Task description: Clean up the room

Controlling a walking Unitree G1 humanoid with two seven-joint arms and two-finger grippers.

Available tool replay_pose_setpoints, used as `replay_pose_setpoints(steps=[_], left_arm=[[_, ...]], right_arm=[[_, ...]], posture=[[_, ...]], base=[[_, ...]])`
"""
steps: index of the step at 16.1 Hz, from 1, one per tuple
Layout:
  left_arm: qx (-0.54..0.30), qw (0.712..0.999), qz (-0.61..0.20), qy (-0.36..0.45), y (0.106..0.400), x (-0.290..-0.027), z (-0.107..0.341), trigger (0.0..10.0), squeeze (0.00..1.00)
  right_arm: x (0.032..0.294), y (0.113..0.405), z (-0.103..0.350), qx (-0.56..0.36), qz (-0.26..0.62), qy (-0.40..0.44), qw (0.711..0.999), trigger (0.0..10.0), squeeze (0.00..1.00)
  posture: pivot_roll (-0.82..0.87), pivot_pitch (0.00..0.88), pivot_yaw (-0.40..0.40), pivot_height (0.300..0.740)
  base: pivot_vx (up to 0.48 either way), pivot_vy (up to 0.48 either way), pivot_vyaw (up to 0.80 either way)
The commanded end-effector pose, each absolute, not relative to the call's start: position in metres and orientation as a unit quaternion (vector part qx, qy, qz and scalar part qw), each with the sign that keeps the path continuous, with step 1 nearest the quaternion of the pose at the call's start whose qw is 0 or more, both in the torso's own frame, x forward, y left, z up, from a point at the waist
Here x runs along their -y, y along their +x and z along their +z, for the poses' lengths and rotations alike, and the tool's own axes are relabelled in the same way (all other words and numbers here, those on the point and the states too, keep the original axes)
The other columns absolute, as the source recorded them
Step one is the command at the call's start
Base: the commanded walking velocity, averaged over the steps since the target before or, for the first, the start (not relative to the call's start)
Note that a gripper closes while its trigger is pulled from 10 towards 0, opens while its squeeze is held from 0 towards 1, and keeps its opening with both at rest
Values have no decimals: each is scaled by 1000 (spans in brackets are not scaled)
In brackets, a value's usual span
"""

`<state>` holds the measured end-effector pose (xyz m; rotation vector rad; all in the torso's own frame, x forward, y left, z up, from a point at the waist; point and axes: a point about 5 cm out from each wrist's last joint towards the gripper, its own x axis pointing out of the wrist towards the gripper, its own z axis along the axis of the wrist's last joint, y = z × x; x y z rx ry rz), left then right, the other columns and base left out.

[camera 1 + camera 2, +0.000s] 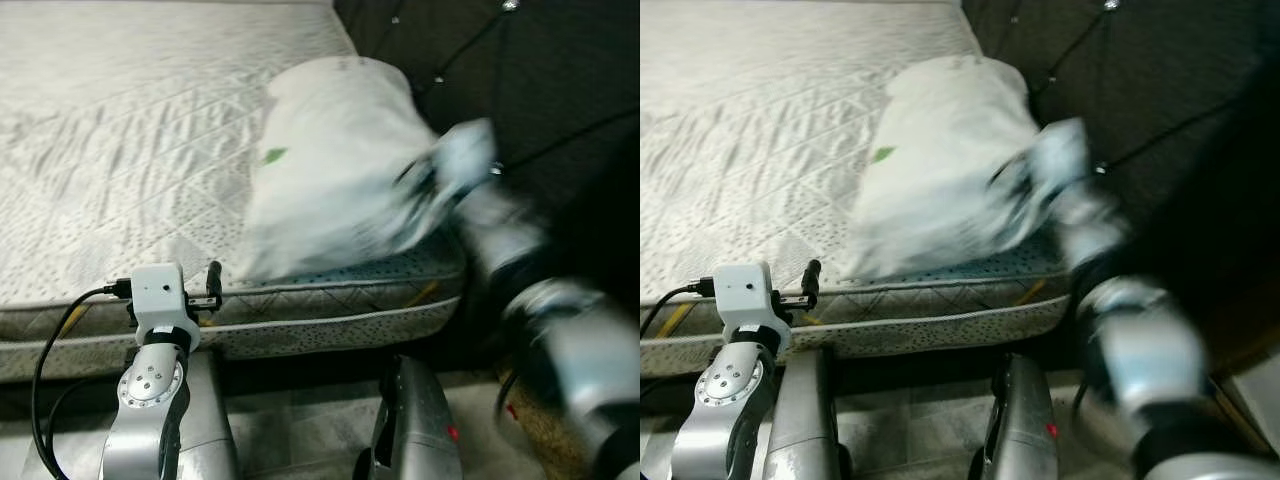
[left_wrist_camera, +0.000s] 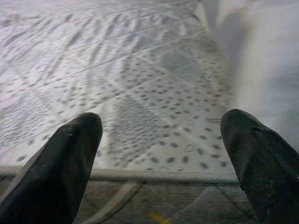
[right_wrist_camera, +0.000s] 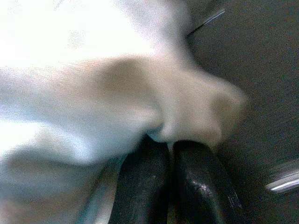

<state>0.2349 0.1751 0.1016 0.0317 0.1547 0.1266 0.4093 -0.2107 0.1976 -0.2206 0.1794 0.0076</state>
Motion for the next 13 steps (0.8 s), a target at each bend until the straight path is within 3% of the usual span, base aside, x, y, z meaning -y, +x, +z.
replay_pose_setpoints(steps=[1, 4, 6, 10, 13], left_arm=[[-78, 994, 73, 15, 235, -178, 101, 10000, 0], [-75, 994, 78, 16, 236, -180, 102, 10000, 0], [-74, 994, 79, 16, 236, -181, 103, 10000, 0], [-75, 994, 79, 19, 237, -182, 103, 10000, 0], [-78, 993, 86, 16, 239, -185, 102, 10000, 0]], right_arm=[[228, 414, 235, -27, -44, -101, 994, 0, 0], [273, 406, 264, -3, -114, -113, 987, 0, 0], [278, 403, 251, -24, -110, -114, 987, 0, 0], [255, 382, 148, -150, -25, -101, 983, 0, 0], [240, 366, 109, -188, -3, -91, 978, 0, 0]], posture=[[51, 0, -78, 501], [48, 0, -80, 501], [46, 0, -78, 501], [49, 0, -67, 501], [44, 0, -50, 501]], base=[[0, 0, 0], [0, 0, 0], [0, 0, 0], [0, 0, 0], [0, 0, 0]])
